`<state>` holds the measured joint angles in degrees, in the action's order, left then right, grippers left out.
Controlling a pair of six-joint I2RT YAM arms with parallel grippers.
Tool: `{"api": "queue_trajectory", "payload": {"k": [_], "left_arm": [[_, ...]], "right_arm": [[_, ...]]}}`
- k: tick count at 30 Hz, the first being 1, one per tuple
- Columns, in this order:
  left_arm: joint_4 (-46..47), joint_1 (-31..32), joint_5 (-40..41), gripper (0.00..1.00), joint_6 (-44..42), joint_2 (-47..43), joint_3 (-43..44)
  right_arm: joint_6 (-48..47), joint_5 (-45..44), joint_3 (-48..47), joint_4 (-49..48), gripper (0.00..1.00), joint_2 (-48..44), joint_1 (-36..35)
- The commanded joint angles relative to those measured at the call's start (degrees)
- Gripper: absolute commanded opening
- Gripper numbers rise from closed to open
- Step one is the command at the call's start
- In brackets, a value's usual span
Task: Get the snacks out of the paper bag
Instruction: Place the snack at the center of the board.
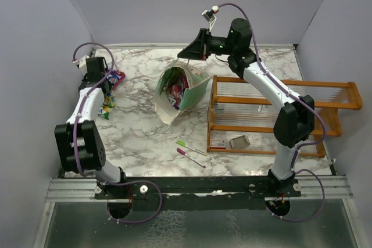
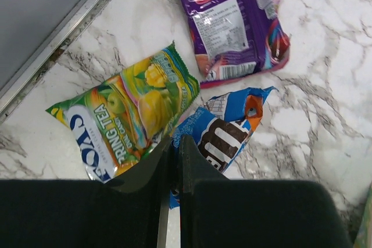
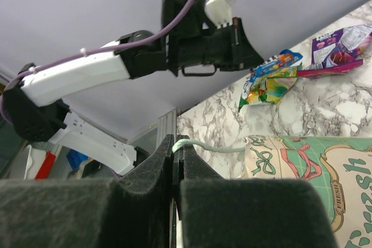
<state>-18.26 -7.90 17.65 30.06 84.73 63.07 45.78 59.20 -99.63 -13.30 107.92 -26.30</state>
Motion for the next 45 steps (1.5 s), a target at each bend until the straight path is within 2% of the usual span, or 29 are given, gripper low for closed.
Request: {"api": "queue_trajectory", "payload": {"k": [1, 8, 11, 18, 19, 22, 24, 27, 32, 37, 39, 42, 45], "left_arm": [[2.5, -5.2, -3.1, 0.0, 2.5, 8.2, 6.1], [7.1, -9.1, -12.9, 0.0, -2.1, 16.5, 10.9], [4.6, -9.6, -16.8, 0.0, -2.7, 20.8, 14.0], [3.1, -10.9, -17.5, 0.01, -3.0, 23.1, 15.9], [2.8, -11.1, -17.4, 0.04, -3.1, 23.2, 15.8], [2.0, -11.3, -18.0, 0.21, -3.3, 23.4, 15.7], [2.0, -11.3, -19.0, 0.26, -3.4, 22.8, 15.3], [3.5, -11.3, -19.9, 0.45, -2.8, 18.9, 11.8], [6.3, -11.2, -19.1, 0.62, -1.3, 8.4, 4.9], [5.9, -11.2, -21.6, 0.7, -0.9, -1.3, -1.0], [6.0, -11.2, -25.0, 0.75, 0.2, -5.8, -4.3], [8.3, -10.3, -34.2, 0.82, 2.2, -13.7, -11.4], [9.0, -7.7, -39.0, 0.83, 3.4, -22.1, -17.9]], "right_arm": [[-0.1, -0.8, 1.2, -2.3, 0.01, -3.1, 0.0], [0.3, -0.4, 0.2, -2.4, 0.01, -2.5, 0.0], [0.3, -0.5, 0.3, -2.8, 0.01, -2.4, 0.0], [-0.3, -0.8, 0.6, -1.7, 0.01, -2.3, 0.0], [-0.3, -0.8, 0.6, -1.7, 0.01, -2.2, 0.0], [-0.2, -0.8, 0.5, -1.9, 0.01, -2.2, 0.0], [-0.1, -0.9, 0.5, -1.9, 0.01, -2.2, 0.0], [-0.1, -0.8, 0.6, -1.9, 0.01, -2.5, 0.0], [-0.2, -0.7, 0.8, -1.9, 0.01, -3.3, 0.0], [-0.5, -0.5, 1.0, -1.8, 0.01, -3.6, 0.0], [-0.4, -0.4, 1.1, -1.9, 0.01, -3.6, 0.0], [-0.5, -0.2, 1.3, -2.0, 0.01, -3.8, 0.0], [-1.0, -0.2, 1.5, -1.6, 0.01, -4.1, 0.0]]}}
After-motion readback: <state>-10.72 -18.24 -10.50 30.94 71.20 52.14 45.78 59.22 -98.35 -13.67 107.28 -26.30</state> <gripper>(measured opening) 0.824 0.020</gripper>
